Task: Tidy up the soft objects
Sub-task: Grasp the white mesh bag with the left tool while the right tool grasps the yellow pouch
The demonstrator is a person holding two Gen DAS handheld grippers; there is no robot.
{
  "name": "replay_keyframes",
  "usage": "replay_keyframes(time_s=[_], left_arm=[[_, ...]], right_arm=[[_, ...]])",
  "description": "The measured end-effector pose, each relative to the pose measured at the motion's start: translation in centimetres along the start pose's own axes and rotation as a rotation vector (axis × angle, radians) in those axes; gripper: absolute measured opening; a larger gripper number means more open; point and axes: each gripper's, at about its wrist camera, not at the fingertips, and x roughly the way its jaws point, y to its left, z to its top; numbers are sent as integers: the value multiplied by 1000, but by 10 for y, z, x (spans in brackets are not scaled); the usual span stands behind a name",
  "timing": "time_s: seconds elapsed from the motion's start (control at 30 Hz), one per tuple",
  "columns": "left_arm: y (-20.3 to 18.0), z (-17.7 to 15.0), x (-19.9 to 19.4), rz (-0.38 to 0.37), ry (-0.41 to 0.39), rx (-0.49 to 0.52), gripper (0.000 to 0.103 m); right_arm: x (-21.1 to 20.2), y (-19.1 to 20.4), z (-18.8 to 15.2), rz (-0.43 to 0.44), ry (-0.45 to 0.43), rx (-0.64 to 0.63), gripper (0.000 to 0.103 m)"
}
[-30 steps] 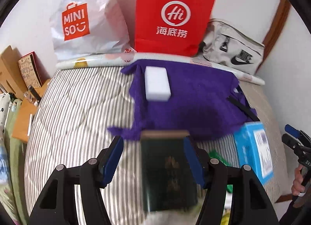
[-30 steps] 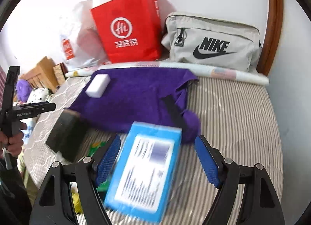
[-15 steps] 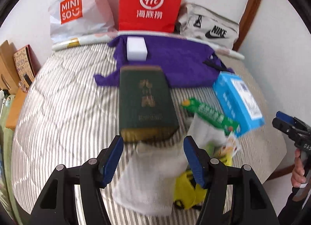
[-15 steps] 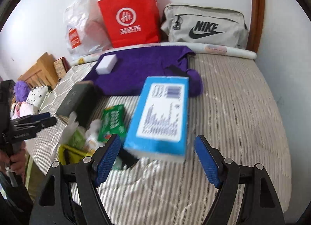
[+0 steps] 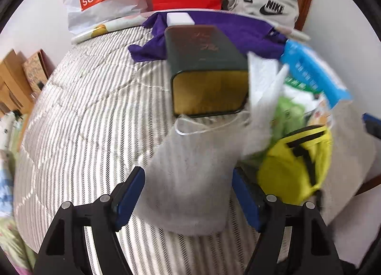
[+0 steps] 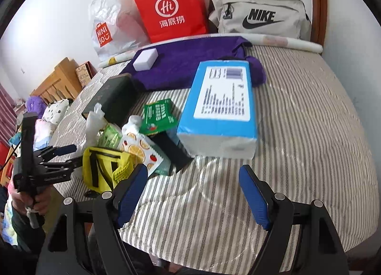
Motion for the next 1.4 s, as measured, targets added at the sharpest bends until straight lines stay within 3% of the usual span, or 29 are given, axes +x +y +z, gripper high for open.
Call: replay_keyframes(time_s=[0.07, 0.27, 0.43, 0.5, 0.9, 1.07, 1.17, 1.2, 1.27, 1.3, 1.4], left_arm=[[-1, 2, 5, 52, -5, 19, 75], [18, 5, 9, 5, -49, -35, 74], [14, 6, 6, -23, -87, 15, 19], [15, 5, 5, -41, -89, 13, 10], [27, 2, 7, -106, -120, -87, 9], [30, 3, 8, -124, -120, -114, 9], [29, 1, 8, -121, -124, -111, 9], [29, 1, 8, -123, -124, -112, 9], [30, 1, 8, -125, -122, -112, 9], [30, 1, 8, -128, -119, -112, 9], [30, 1, 7, -130, -116, -111, 9]], right_arm=[[3, 3, -2, -8, 9, -7, 78], [6, 11, -6, 2, 19, -27, 78], [12, 24, -6, 29, 15, -50, 78], [14, 30, -6, 39, 9, -60, 78], [33, 56, -7, 69, 26, -105, 76], [39, 71, -7, 161, 42, -131, 73], [53, 81, -9, 158, 61, -152, 73], [57, 82, -9, 157, 67, -151, 69], [70, 85, -10, 174, 95, -148, 48], [74, 86, -10, 194, 106, -146, 32], [68, 85, -11, 212, 65, -150, 29]])
